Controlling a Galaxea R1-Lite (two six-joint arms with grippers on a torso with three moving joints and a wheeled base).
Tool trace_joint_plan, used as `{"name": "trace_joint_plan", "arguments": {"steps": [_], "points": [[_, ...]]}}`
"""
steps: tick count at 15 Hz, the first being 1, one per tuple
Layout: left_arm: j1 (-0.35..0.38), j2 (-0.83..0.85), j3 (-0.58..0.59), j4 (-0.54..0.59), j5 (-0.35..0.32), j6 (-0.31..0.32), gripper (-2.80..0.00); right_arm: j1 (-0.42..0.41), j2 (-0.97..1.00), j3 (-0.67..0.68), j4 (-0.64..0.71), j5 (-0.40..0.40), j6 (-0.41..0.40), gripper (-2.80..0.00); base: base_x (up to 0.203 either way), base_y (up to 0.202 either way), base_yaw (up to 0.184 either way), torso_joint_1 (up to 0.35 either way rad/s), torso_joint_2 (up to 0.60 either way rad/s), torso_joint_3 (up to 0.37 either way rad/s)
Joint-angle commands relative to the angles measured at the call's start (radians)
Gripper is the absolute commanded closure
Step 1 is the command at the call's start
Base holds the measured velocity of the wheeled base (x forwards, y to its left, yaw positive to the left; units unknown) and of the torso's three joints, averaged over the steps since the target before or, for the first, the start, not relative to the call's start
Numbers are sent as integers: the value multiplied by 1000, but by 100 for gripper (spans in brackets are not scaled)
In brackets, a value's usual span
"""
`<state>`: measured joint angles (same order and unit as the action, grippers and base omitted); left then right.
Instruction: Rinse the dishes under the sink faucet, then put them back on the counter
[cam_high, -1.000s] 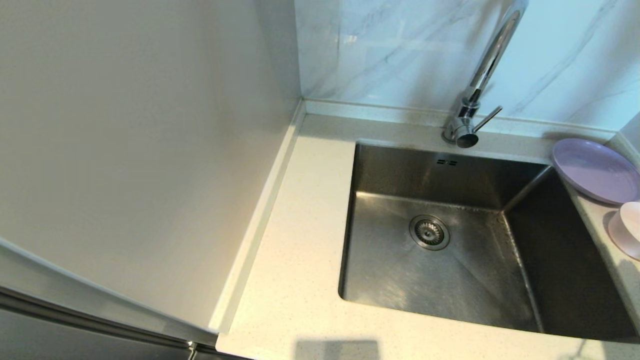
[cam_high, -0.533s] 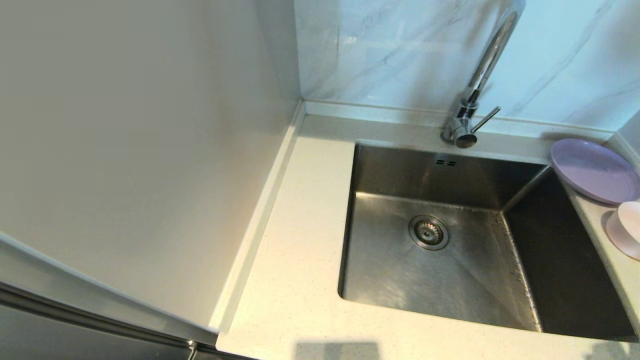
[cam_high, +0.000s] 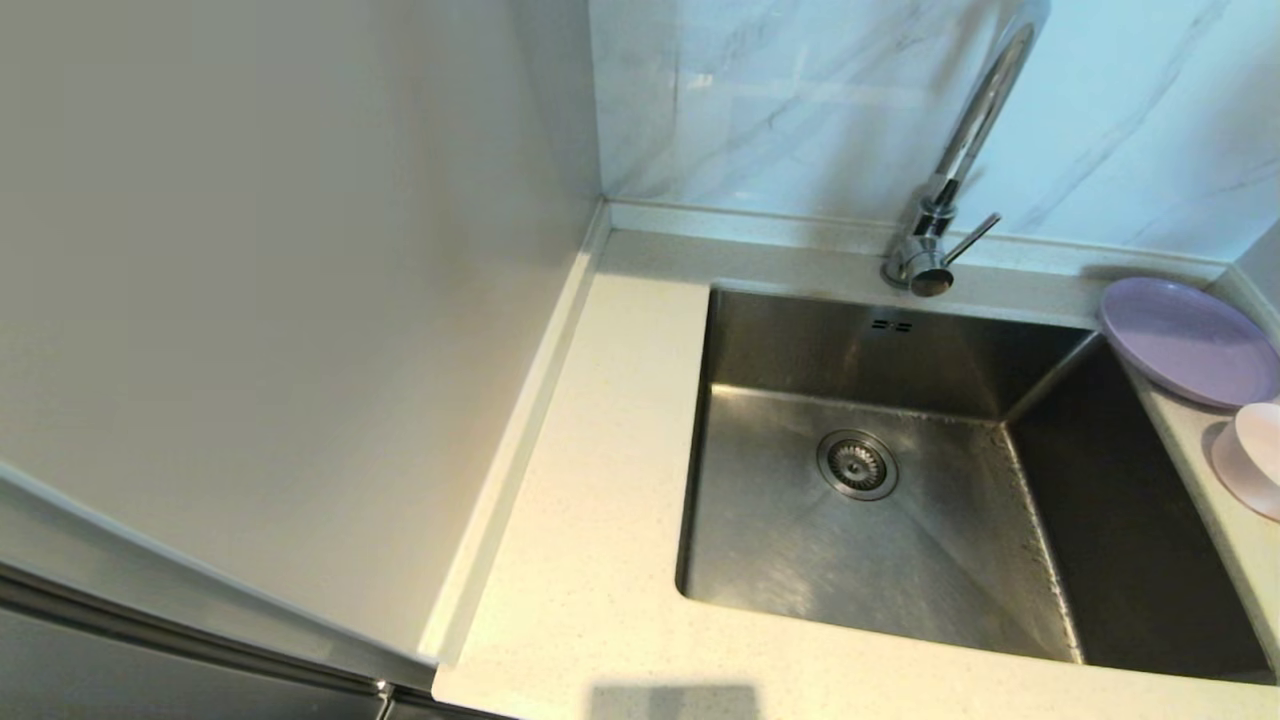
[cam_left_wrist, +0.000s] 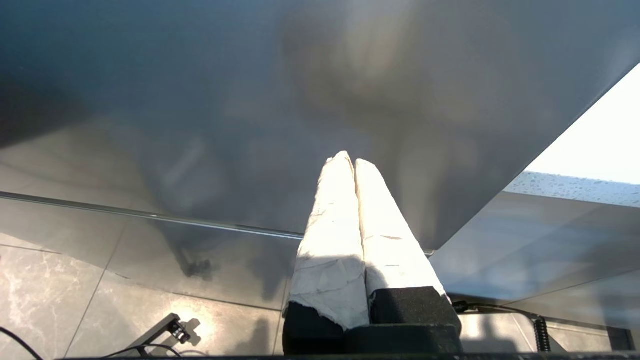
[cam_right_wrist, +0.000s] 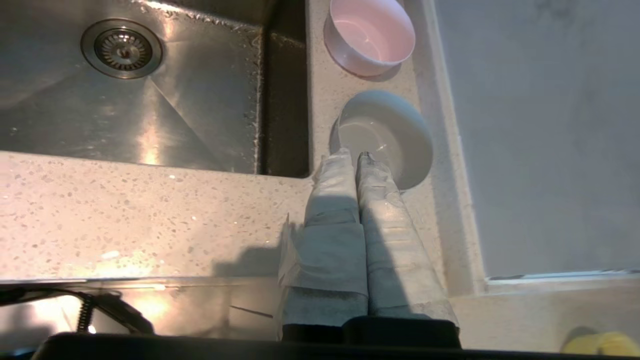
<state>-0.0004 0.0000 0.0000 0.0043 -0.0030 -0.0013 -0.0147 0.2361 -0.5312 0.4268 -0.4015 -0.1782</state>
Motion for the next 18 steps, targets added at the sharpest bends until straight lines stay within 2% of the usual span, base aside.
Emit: {"name": "trace_joint_plan", "arguments": {"steps": [1,5,8,10,14,16,18], "points": [[0,0,0,0,0,0,0,10,-81,72,-13,17,19,0,0,0,0,0,0,0],[0,0,0,0,0,0,0,15,-227,166,-19,133,28,0,0,0,0,0,0,0],[0,0,0,0,0,0,0,15,-233,237,-67,212,42,0,0,0,0,0,0,0],[0,0,0,0,0,0,0,15,-233,314,-165,280,41,0,0,0,0,0,0,0],[0,0,0,0,0,0,0,15,-233,541,-498,353,44,0,0,0,0,0,0,0],[0,0,0,0,0,0,0,15,-233,541,-448,405,71,0,0,0,0,0,0,0],[0,0,0,0,0,0,0,15,-233,538,-397,408,104,0,0,0,0,0,0,0]]}}
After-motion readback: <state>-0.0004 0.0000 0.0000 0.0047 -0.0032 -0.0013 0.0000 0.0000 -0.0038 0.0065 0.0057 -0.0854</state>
